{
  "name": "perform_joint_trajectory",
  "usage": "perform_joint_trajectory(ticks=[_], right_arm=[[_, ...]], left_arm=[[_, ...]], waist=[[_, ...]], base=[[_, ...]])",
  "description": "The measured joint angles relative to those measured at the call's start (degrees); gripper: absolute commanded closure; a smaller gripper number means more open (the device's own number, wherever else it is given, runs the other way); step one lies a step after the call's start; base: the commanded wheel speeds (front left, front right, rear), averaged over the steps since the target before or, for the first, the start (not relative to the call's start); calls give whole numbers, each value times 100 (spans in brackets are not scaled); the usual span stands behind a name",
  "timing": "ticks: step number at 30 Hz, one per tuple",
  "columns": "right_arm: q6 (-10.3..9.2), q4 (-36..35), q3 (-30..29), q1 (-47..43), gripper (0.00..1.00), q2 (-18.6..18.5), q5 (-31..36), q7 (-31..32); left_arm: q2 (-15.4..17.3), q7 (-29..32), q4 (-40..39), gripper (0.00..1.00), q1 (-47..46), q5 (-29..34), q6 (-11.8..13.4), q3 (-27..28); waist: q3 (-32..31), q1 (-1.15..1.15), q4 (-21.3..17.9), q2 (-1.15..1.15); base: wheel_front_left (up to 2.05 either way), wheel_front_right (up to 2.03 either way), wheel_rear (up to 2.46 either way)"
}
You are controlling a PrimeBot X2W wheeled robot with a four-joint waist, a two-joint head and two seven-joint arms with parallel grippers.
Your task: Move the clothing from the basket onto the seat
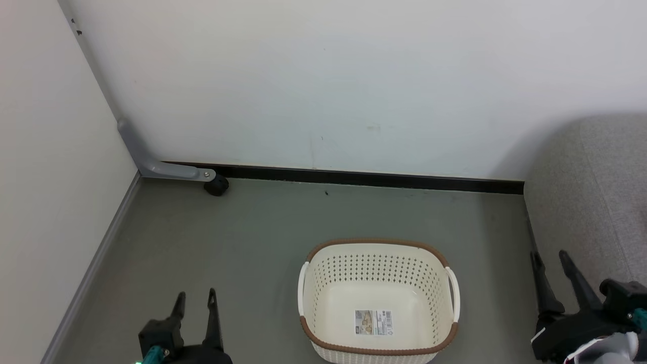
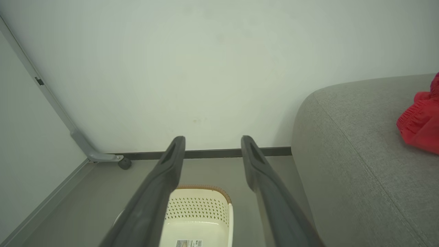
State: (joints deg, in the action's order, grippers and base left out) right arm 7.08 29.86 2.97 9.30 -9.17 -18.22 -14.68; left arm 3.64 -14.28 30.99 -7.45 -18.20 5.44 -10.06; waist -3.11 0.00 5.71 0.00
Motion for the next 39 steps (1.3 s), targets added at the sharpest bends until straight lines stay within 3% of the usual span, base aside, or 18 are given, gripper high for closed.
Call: perform_joint_trajectory(ticks=[9, 39], right_arm=[[-1, 343, 10, -407, 100, 220, -93, 67], [-2, -77, -357, -397, 100, 348, -2365, 762]], left_arm=[[-52, 64, 315, 100, 370, -70, -7, 31], [-67, 757, -67, 100, 339, -2349, -400, 520]], waist=[[1, 0, -9, 1], [97, 0, -193, 0]], base=[[0, 0, 0], [0, 0, 0]])
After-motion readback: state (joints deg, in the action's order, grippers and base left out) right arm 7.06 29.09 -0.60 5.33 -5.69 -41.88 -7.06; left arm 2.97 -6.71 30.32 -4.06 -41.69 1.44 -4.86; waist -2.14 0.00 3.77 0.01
